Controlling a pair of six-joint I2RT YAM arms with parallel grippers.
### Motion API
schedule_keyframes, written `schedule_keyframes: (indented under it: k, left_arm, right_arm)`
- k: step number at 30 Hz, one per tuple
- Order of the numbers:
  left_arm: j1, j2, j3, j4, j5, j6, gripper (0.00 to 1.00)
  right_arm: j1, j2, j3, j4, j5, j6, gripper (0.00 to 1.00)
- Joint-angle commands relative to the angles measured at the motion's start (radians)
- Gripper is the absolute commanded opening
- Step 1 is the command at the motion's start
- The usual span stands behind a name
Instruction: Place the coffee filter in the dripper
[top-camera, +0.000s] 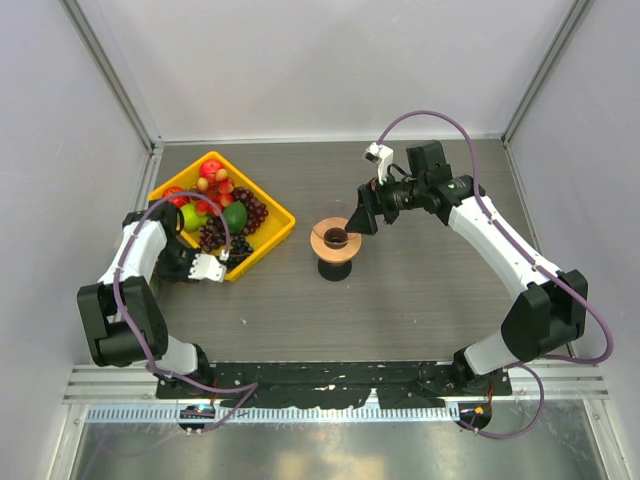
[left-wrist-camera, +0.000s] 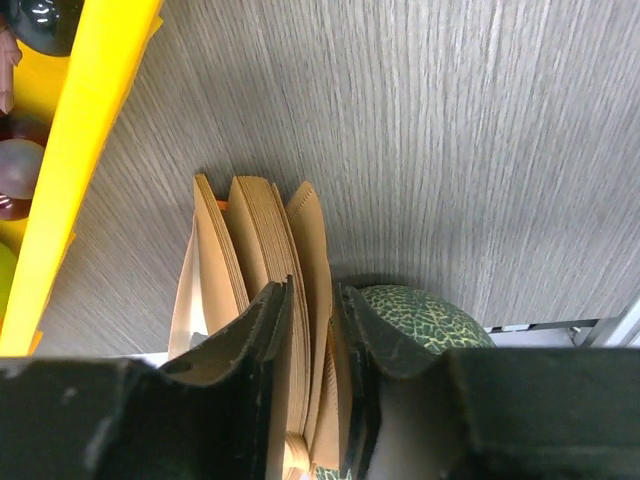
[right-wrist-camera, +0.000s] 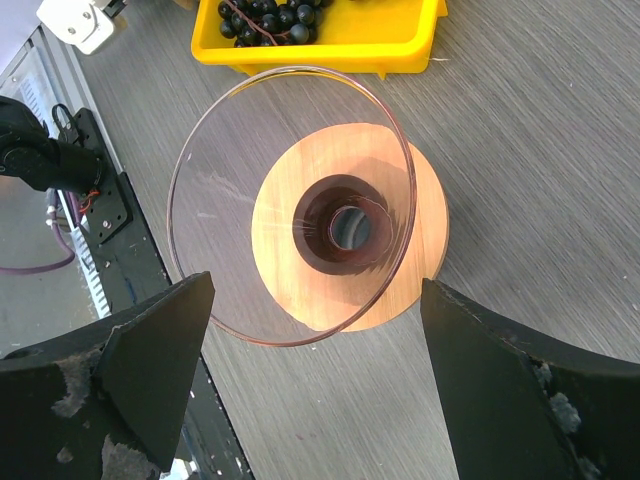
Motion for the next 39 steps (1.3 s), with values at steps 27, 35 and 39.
schedule_keyframes:
  k: [27, 35, 39]
  left_arm:
    - [0.008, 0.042, -0.081, 0.135, -0.099, 0.084, 0.38]
    - [0.005, 0.022, -0.051, 0.057, -0.051, 0.079, 0.01]
    - [-0.005, 0.003, -0.032, 0.004, 0.015, 0.060, 0.00]
  right_arm:
    - [0.004, -0.021, -0.001, 0.036, -0.015, 0.003, 0.91]
    - [0.003, -0.026, -0.007, 0.036, -0.015, 0.005, 0.91]
    - [0.003, -0.028, -0.010, 0.041, -0.018, 0.006, 0.91]
